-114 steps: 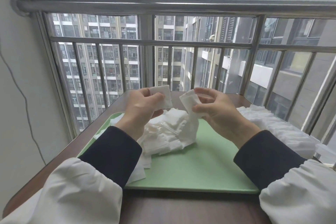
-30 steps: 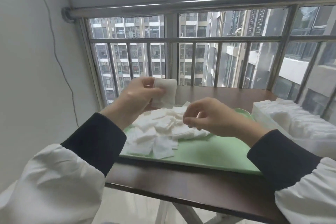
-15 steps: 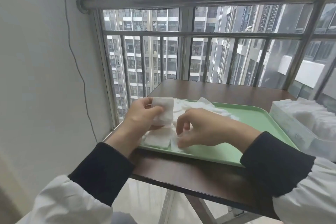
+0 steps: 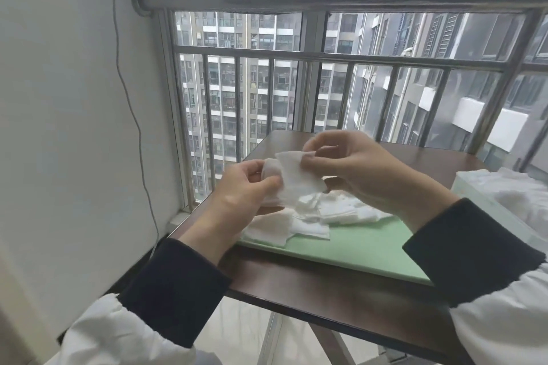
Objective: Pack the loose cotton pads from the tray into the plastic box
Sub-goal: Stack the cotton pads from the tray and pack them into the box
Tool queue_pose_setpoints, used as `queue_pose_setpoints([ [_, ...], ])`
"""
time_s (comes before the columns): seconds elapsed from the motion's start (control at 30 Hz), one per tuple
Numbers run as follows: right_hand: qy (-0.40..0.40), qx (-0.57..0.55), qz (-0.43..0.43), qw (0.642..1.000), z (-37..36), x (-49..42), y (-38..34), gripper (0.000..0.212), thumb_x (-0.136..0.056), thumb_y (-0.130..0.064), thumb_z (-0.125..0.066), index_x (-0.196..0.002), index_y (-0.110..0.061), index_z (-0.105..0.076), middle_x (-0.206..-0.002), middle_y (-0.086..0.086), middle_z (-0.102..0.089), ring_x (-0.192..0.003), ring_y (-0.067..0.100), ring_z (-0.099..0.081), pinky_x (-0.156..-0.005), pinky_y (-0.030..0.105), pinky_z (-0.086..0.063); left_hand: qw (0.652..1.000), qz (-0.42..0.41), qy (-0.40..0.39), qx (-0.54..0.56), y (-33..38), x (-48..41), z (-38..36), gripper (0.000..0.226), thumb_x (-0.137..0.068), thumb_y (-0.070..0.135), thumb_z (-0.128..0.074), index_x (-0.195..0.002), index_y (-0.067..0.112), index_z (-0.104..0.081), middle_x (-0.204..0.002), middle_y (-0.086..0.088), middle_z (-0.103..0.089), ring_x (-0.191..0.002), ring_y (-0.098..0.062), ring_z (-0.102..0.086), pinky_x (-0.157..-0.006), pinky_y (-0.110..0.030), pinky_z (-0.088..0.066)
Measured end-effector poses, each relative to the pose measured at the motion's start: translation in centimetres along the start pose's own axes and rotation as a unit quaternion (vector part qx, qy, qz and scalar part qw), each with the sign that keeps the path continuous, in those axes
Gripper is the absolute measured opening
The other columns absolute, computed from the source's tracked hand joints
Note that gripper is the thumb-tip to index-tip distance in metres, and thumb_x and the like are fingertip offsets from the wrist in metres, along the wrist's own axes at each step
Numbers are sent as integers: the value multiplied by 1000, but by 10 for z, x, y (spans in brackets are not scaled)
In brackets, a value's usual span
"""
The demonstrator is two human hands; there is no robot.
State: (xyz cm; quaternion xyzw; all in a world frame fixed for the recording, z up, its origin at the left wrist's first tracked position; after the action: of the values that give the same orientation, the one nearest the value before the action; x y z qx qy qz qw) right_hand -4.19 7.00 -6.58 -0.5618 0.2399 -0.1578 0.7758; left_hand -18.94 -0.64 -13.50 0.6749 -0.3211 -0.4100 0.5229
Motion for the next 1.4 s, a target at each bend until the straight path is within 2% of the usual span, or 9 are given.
queue_pose_setpoints([
  [0.2,102,66,9,993,-10,-15,9,13,-87,-10,-76,-94,-1,-69,-74,6,-74,-59,11,-63,-56,23,-53,999,1,-21,40,5,5,-1,16,-93,21,-69,-106,15,-75,-96,-8,-79,-83,-22,-77,-60,-26,-59],
  [0.33,147,104,30,983,-16,-18,14,9,-86,-8,-76,-87,-4,-68,-64,0,-71,-52,8,-62,-52,22,-53,999,20,-17,44,6,6,-2,34,-102,16,-52,-89,22,-83,-90,-11,-78,-77,-22,-75,-58,-27,-58],
  [0.5,188,169,78,964,-19,-20,11,10,-84,-11,-77,-82,-9,-67,-70,5,-71,-55,15,-66,-55,28,-55,995,44,9,90,6,5,1,43,-95,49,-58,-97,11,-78,-93,-12,-78,-84,-28,-76,-63,-35,-62],
  [0.6,206,213,81,952,-18,-20,13,12,-85,-14,-77,-83,-13,-65,-72,3,-71,-57,14,-68,-56,30,-56,997,-5,20,71,7,7,4,27,-83,29,-76,-102,9,-75,-95,-10,-78,-88,-26,-75,-63,-30,-60],
  [0.7,228,283,51,930,-8,-17,16,10,-89,-21,-73,-85,-18,-64,-74,-1,-71,-58,10,-67,-52,22,-50,984,-15,143,100,5,5,22,9,-94,5,-65,-96,11,-72,-91,-5,-73,-79,-17,-71,-60,-26,-57],
  [0.87,75,390,-11,918,-24,-14,30,11,-83,-38,-77,-84,-28,-72,-82,-10,-71,-69,-1,-62,-68,23,-51,967,-16,219,128,4,5,35,17,-95,5,-56,-89,14,-69,-89,-5,-68,-77,-19,-66,-57,-26,-56],
  [1.03,128,515,-41,846,-29,-12,33,41,-78,-64,-69,-81,-24,-65,-79,-10,-65,-79,13,-61,-72,36,-54,971,-16,211,114,4,4,32,17,-96,4,-54,-90,12,-69,-88,-5,-67,-78,-20,-65,-56,-24,-55],
  [1.2,115,459,-62,879,-38,-14,41,25,-79,-46,-76,-90,-28,-64,-86,-12,-63,-87,13,-61,-78,34,-54,972,-14,212,103,4,5,32,17,-96,5,-54,-91,12,-68,-90,-7,-66,-79,-21,-65,-55,-24,-55],
  [1.4,64,223,-160,959,-8,-6,36,20,-80,-12,-78,-98,-11,-68,-75,4,-73,-55,10,-63,-51,25,-50,976,-12,203,77,3,4,30,17,-96,4,-55,-91,12,-69,-94,-7,-68,-84,-21,-66,-57,-25,-57],
])
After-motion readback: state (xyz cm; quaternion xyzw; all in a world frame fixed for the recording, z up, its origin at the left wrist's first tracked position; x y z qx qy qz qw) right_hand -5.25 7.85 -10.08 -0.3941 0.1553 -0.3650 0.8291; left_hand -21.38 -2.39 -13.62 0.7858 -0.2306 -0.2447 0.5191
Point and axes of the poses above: each hand's wrist, its own x-axis away from the middle knuckle, its own z-axis out of the back of the hand, y = z × x, the point moved 6 cm from there along -x, towards the middle knuckle
